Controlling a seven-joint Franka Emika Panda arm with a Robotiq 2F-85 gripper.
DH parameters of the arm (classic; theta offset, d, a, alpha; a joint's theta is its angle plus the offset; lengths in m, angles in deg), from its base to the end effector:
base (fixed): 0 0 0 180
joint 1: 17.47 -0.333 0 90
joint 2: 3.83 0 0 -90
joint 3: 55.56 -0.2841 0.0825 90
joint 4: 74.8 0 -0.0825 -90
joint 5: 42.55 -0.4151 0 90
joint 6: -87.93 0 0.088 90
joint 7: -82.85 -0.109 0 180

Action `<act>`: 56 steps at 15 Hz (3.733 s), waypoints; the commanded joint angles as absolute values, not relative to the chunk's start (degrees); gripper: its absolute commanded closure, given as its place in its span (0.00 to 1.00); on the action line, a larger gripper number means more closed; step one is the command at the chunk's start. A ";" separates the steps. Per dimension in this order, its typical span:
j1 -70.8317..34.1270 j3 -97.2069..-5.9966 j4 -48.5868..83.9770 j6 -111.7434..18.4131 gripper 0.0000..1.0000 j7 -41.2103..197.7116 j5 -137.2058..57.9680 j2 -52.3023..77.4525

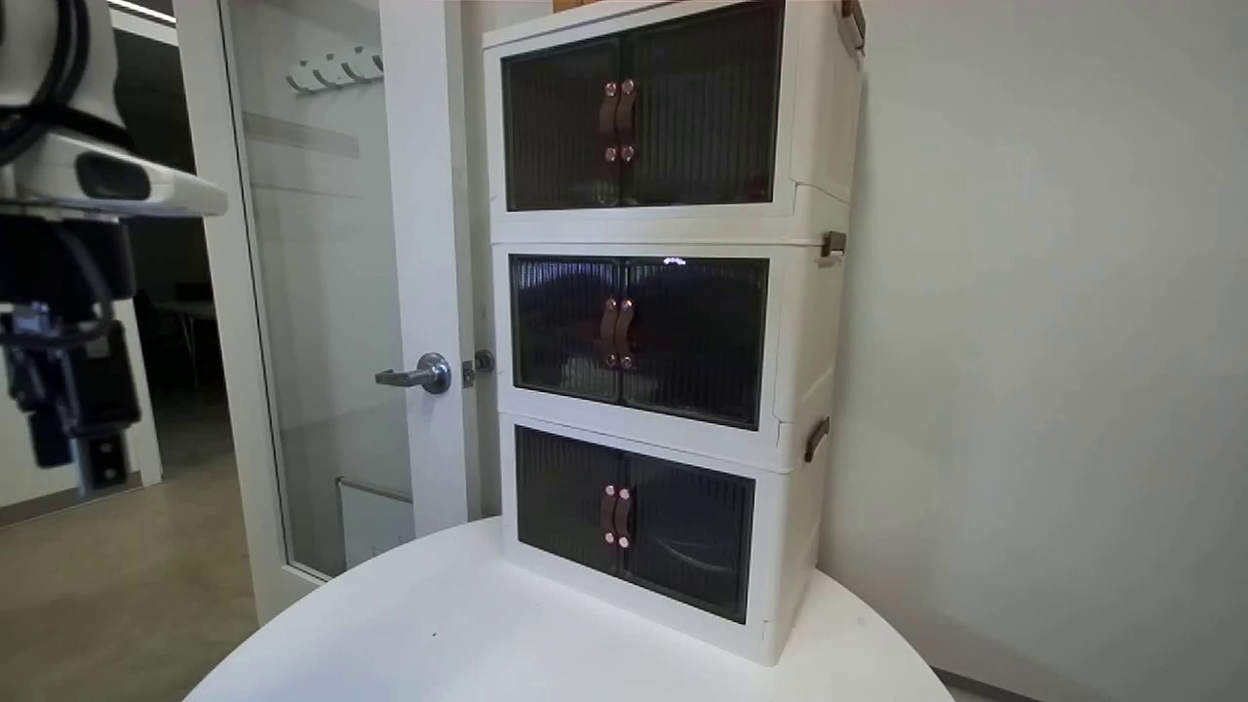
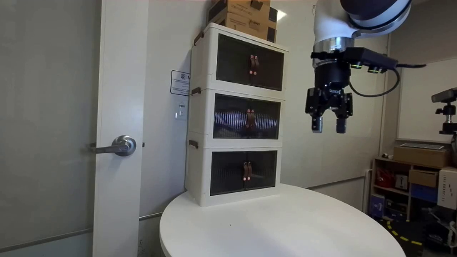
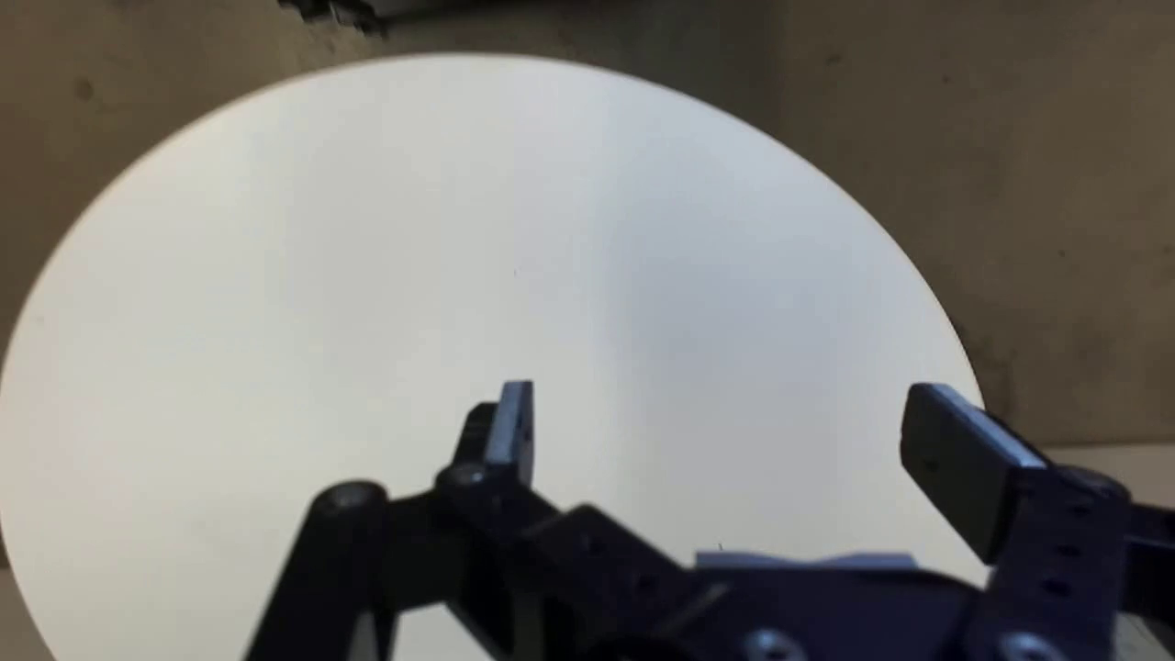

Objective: Open the doors of the middle shelf

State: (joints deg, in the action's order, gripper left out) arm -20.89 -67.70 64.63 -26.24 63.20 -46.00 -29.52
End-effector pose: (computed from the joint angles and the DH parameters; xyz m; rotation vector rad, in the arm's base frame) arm 0.4368 0.1243 0.4203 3.1015 -0.1809 0.0163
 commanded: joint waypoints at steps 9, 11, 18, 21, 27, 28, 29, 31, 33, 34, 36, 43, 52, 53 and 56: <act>-27.02 -53.26 50.83 -55.27 0.00 98.54 -55.77 -14.95; -32.06 -47.21 45.80 -55.58 0.00 107.35 -62.39 -11.47; -29.53 -41.77 29.79 -40.73 0.00 138.25 -88.42 -0.38; -22.72 -44.79 27.79 -37.84 0.00 139.45 -86.73 3.64; -16.40 -48.84 29.97 -40.35 0.00 137.64 -85.40 4.95; -16.42 -48.98 29.79 -40.35 0.00 137.52 -85.40 5.03; -16.46 -49.15 29.60 -40.34 0.00 137.40 -85.40 5.03; -16.50 -49.30 29.34 -40.34 0.00 137.32 -85.41 5.03; -16.30 -49.72 29.40 -40.96 0.00 137.34 -85.56 5.14; -15.65 -50.36 29.33 -42.47 0.00 138.41 -86.50 5.38; -14.52 -51.46 28.89 -45.21 0.00 139.26 -87.86 5.85; -11.17 -54.67 26.84 -52.31 0.00 145.80 -98.16 8.16; -9.26 -54.06 19.45 -47.76 0.00 162.46 -110.30 15.34; -9.25 -54.00 18.89 -48.38 0.00 162.29 -110.21 15.96; -9.48 -54.12 17.26 -51.09 0.00 161.03 -109.98 17.98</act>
